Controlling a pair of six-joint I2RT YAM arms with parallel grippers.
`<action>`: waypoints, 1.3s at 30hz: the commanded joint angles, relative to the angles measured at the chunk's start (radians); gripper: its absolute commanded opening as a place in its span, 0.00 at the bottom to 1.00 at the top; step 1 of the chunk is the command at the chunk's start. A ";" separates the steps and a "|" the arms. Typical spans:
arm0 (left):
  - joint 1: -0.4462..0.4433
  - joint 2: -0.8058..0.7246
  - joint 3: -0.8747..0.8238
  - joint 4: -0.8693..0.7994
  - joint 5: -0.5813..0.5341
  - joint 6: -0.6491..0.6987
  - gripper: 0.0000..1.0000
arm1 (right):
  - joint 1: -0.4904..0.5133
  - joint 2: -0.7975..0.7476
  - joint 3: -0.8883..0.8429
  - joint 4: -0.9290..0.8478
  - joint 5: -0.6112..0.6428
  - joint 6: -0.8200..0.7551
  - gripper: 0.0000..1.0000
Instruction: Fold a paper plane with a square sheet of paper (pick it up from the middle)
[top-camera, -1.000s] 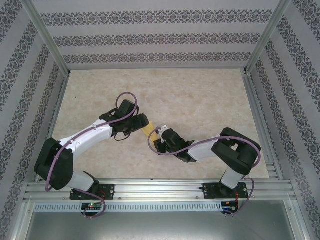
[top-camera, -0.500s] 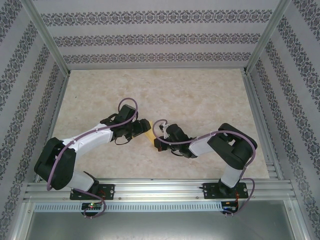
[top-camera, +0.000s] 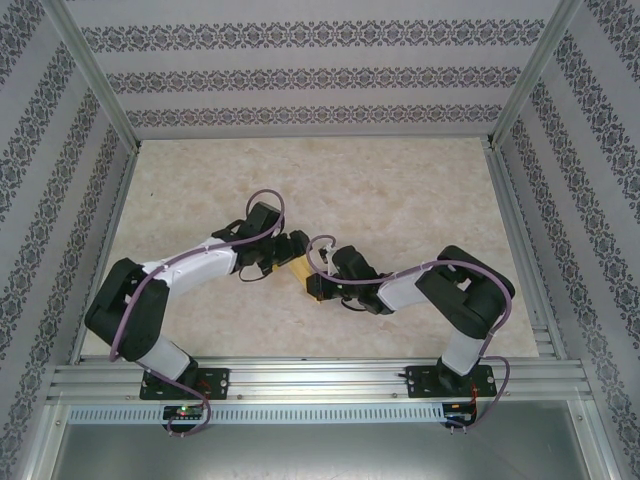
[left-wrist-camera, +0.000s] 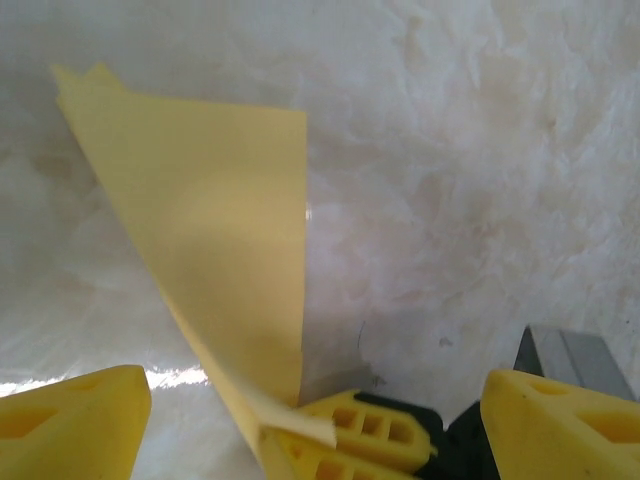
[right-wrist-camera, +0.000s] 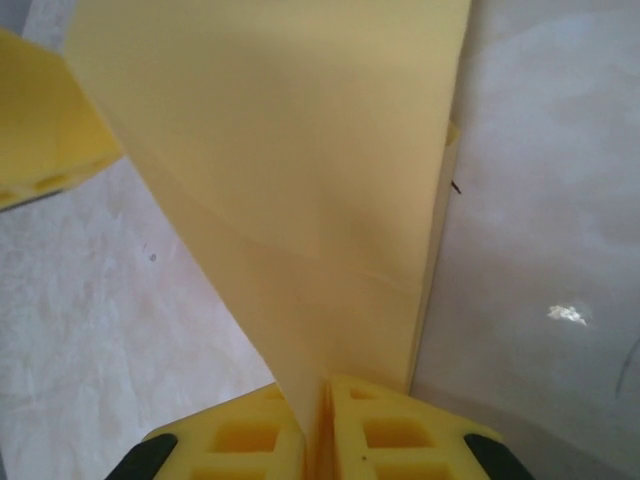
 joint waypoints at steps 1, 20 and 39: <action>0.014 0.033 0.050 -0.079 -0.068 -0.022 0.87 | 0.047 0.005 0.028 -0.139 0.082 -0.095 0.15; 0.020 0.136 0.118 -0.224 -0.112 0.050 0.19 | 0.227 -0.093 0.109 -0.317 0.487 -0.420 0.26; 0.020 0.153 0.130 -0.221 -0.085 0.064 0.17 | 0.298 -0.036 0.173 -0.360 0.623 -0.504 0.00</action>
